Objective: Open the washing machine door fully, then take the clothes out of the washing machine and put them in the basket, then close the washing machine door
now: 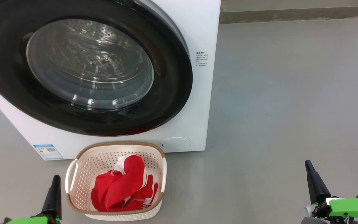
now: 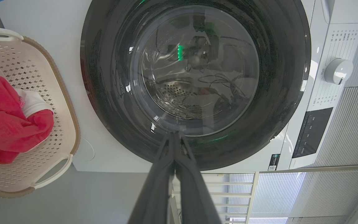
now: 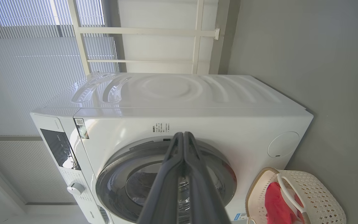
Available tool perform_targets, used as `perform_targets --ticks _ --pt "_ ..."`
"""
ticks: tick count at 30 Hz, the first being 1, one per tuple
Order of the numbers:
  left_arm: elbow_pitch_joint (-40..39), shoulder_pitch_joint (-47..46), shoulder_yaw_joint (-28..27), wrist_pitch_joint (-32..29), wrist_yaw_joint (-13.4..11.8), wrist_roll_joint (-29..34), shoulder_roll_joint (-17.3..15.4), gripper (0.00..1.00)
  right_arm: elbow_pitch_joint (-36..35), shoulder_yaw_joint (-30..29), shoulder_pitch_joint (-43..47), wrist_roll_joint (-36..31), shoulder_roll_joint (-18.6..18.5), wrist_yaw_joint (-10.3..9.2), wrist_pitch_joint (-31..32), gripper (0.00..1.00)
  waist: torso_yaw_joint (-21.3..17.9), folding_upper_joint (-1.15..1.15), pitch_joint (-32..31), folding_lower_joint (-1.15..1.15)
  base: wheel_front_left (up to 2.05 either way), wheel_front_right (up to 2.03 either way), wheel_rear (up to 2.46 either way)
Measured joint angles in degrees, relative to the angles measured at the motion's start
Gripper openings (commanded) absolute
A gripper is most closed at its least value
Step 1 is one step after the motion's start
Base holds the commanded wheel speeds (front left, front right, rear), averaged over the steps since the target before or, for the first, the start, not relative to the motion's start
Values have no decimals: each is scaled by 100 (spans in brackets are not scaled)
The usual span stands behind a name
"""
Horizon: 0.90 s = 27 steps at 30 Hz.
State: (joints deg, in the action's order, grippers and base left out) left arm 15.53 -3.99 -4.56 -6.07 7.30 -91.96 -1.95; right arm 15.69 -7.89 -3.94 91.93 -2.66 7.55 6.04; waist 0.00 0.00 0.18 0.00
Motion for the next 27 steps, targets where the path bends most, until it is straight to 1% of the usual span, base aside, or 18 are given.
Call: perform_targets --ticks 27 --pt "-1 0 0 0 0 0 0 0 0 -1 0 0 1 -1 0 0 0 0 0 0 0 0 0"
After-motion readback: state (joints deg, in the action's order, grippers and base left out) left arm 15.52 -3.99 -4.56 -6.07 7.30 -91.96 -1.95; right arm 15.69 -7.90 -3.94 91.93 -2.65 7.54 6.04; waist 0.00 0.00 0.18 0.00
